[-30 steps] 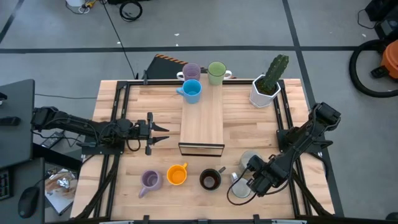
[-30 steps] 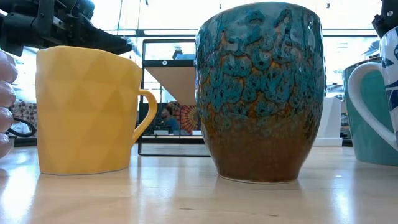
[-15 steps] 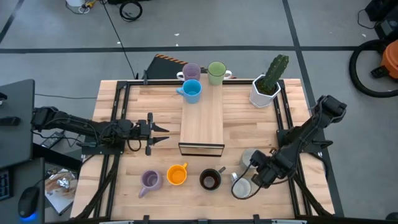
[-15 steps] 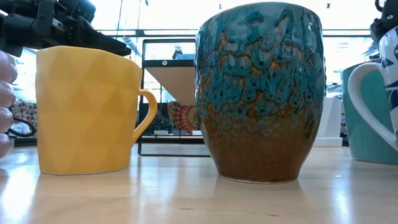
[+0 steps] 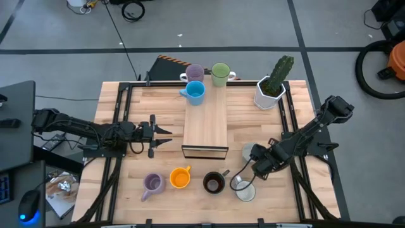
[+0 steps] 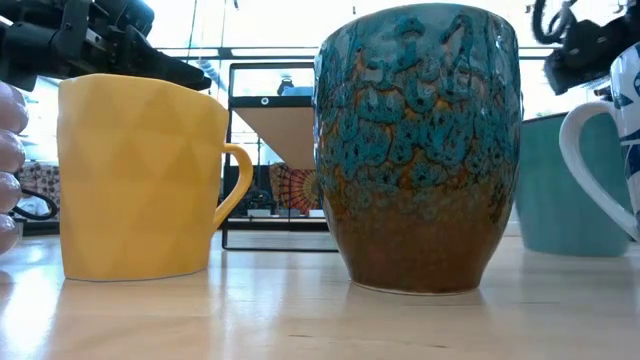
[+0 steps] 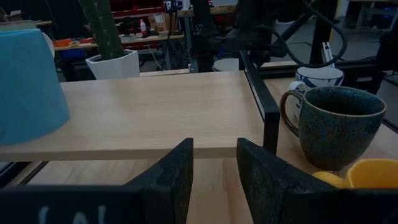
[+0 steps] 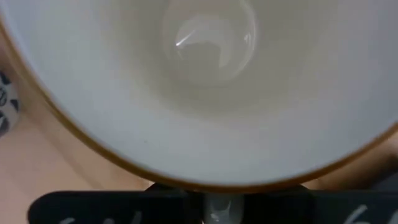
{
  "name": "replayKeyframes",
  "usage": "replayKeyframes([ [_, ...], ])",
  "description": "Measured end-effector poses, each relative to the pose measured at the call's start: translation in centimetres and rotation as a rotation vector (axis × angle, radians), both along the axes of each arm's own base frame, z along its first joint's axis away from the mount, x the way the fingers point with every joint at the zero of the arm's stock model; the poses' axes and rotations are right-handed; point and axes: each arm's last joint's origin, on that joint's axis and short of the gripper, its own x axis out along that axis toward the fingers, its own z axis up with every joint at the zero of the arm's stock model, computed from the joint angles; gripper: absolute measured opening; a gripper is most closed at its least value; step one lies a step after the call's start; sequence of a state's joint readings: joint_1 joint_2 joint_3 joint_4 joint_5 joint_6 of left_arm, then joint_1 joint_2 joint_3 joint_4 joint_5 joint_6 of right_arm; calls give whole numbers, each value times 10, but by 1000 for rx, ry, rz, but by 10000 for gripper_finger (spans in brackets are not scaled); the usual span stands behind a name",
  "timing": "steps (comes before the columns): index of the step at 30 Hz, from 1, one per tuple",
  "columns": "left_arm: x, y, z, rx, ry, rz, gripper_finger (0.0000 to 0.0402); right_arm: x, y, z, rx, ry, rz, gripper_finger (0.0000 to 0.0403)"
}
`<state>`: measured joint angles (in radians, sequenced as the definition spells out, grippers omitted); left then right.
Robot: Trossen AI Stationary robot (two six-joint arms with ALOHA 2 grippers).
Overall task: Place coffee mugs
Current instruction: Put the blue mug on the shelf
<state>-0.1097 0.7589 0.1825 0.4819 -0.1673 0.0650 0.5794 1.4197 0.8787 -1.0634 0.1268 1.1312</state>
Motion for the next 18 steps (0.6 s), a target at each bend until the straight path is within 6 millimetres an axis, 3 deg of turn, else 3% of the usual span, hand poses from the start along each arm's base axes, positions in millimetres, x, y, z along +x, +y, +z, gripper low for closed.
replayKeyframes([
  [18,0,0,0,-6,3,1,130,14,-49,14,-42,-21,158,56],
])
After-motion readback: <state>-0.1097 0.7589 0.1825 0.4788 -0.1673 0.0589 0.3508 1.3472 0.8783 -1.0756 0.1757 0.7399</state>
